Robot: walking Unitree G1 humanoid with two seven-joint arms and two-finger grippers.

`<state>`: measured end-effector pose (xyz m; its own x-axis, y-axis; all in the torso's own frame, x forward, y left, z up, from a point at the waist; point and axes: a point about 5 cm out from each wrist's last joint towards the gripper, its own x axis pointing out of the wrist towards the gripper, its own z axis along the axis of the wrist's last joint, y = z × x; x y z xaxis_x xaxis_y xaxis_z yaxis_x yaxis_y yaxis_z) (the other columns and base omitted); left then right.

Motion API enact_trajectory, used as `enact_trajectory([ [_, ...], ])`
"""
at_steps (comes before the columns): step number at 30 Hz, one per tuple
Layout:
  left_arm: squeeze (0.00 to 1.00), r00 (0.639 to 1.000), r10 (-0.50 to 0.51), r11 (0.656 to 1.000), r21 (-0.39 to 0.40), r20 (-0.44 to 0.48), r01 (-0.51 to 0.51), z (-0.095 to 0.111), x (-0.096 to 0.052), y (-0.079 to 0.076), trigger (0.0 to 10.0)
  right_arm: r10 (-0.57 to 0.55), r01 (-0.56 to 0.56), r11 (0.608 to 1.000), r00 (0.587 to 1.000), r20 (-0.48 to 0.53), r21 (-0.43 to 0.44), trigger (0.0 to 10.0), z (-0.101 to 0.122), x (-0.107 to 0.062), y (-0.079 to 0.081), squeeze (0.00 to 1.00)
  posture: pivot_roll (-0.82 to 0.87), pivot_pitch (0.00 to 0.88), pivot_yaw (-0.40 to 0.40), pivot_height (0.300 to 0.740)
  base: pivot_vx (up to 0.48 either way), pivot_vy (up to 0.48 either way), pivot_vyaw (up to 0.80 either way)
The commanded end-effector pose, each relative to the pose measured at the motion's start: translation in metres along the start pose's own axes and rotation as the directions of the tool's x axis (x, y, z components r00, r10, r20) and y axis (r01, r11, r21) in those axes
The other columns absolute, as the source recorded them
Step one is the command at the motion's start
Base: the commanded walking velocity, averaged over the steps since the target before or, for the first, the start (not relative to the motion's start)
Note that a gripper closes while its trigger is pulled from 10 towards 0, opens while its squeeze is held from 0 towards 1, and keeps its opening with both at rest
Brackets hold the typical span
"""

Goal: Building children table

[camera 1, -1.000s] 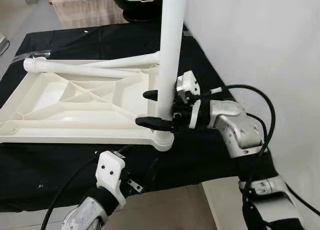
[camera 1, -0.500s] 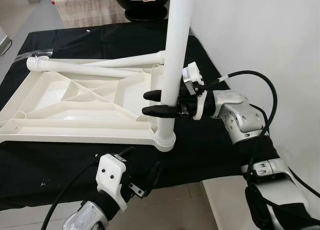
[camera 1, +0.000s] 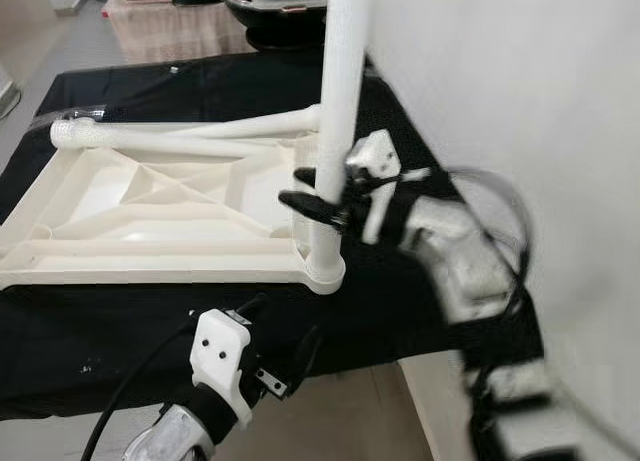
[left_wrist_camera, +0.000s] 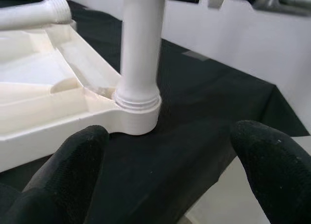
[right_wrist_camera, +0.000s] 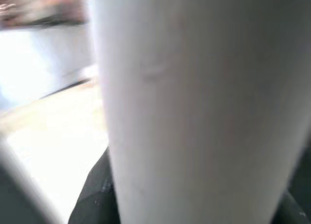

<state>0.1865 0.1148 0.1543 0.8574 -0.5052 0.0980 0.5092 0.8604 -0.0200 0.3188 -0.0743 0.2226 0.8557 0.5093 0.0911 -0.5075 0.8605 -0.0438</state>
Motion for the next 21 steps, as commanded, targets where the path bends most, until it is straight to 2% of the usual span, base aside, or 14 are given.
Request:
enact_trajectory([
  [1, 0.0, 1.0, 0.001, 1.0, 0.011, -0.025, -0.001, -0.002, -0.003, 0.004, 10.0, -0.148, 0.164, 0.985, 0.962, -0.228, 0.054, 0.0, -0.04, -0.017, -0.004, 0.0, 0.03, 0.201, 0.004, 0.74, 0.0, 0.0, 0.0],
  [3, 0.0, 1.0, -0.002, 1.0, 0.013, -0.026, 0.002, -0.003, 0.0, 0.007, 10.0, -0.109, 0.126, 0.989, 0.973, -0.205, 0.076, 0.0, -0.039, -0.015, 0.016, 0.0, 0.03, 0.186, 0.011, 0.74, 0.0, 0.0, 0.0],
  [6, 0.0, 1.0, -0.008, 1.0, 0.016, -0.021, 0.009, -0.004, 0.004, 0.007, 10.0, -0.1, 0.114, 0.992, 0.975, -0.197, 0.06, 0.0, -0.04, -0.005, 0.019, 0.0, 0.03, 0.174, 0.004, 0.74, 0.0, 0.0, 0.0],
  [7, 0.0, 1.0, -0.006, 1.0, 0.018, -0.016, 0.007, -0.004, 0.006, 0.008, 10.0, -0.106, 0.115, 0.992, 0.977, -0.185, 0.041, 4.4, -0.037, 0.001, 0.015, 0.0, 0.03, 0.161, -0.002, 0.74, 0.0, 0.0, 0.0],
  [8, 0.0, 1.0, -0.002, 1.0, 0.02, -0.011, 0.002, -0.005, 0.008, 0.008, 10.0, -0.116, 0.122, 0.992, 0.978, -0.171, 0.026, 9.8, -0.033, 0.005, 0.011, 0.0, 0.02, 0.16, -0.004, 0.74, 0.0, 0.0, 0.0],
  [11, 0.0, 1.0, 0.012, 1.0, 0.022, -0.002, -0.011, -0.004, 0.01, 0.009, 10.0, -0.134, 0.135, 0.991, 0.983, -0.127, 0.005, 10.0, -0.022, 0.01, 0.004, 0.0, 0.02, 0.155, -0.008, 0.74, 0.0, 0.0, 0.0],
  [12, 0.0, 1.0, 0.019, 1.0, 0.023, 0.002, -0.019, -0.004, 0.011, 0.009, 10.0, -0.13, 0.132, 0.991, 0.986, -0.101, 0.016, 10.0, -0.016, 0.01, 0.001, 1.0, 0.02, 0.155, -0.008, 0.74, 0.0, 0.0, 0.0],
  [14, 0.0, 1.0, 0.027, 0.999, 0.024, 0.007, -0.027, -0.004, 0.012, 0.009, 10.0, -0.115, 0.117, 0.992, 0.992, -0.06, 0.038, 10.0, -0.005, 0.01, -0.003, 1.0, 0.02, 0.153, -0.012, 0.74, 0.0, 0.0, 0.0],
  [16, 0.0, 1.0, 0.027, 0.999, 0.024, 0.007, -0.027, -0.004, 0.012, 0.009, 10.0, -0.115, 0.117, 0.992, 0.992, -0.06, 0.038, 10.0, -0.005, 0.01, -0.003, 1.0, 0.02, 0.153, -0.012, 0.74, 0.0, 0.0, 0.0],
  [17, 0.0, 1.0, 0.027, 0.999, 0.022, 0.01, -0.027, -0.004, 0.013, 0.009, 10.0, -0.04, 0.04, 0.998, 0.999, 0.007, 0.048, 10.0, 0.008, 0.012, -0.01, 1.0, 0.01, 0.151, -0.016, 0.74, 0.0, 0.0, 0.0],
  [18, 0.0, 1.0, 0.027, 0.999, 0.022, 0.01, -0.027, -0.004, 0.013, 0.009, 10.0, -0.04, 0.04, 0.998, 0.999, 0.007, 0.048, 10.0, 0.008, 0.012, -0.01, 1.0, 0.01, 0.151, -0.016, 0.74, 0.0, 0.0, 0.0],
  [19, 0.0, 1.0, 0.026, 0.999, 0.02, 0.012, -0.026, -0.004, 0.014, 0.008, 10.0, 0.047, -0.048, 0.998, 0.998, 0.043, 0.035, 10.0, 0.015, 0.014, -0.013, 1.0, 0.01, 0.15, -0.022, 0.74, 0.0, 0.0, 0.0],
  [20, 0.0, 1.0, 0.026, 0.999, 0.02, 0.012, -0.026, -0.004, 0.014, 0.008, 10.0, 0.047, -0.048, 0.998, 0.998, 0.043, 0.035, 10.0, 0.015, 0.014, -0.013, 1.0, 0.01, 0.15, -0.022, 0.74, 0.0, 0.0, 0.0],
  [21, 0.0, 1.0, 0.024, 1.0, 0.019, 0.013, -0.025, -0.005, 0.014, 0.008, 10.0, 0.106, -0.107, 0.994, 0.992, 0.065, 0.023, 10.0, 0.02, 0.016, -0.014, 1.0, 0.01, 0.15, -0.022, 0.74, 0.0, 0.0, 0.0],
])
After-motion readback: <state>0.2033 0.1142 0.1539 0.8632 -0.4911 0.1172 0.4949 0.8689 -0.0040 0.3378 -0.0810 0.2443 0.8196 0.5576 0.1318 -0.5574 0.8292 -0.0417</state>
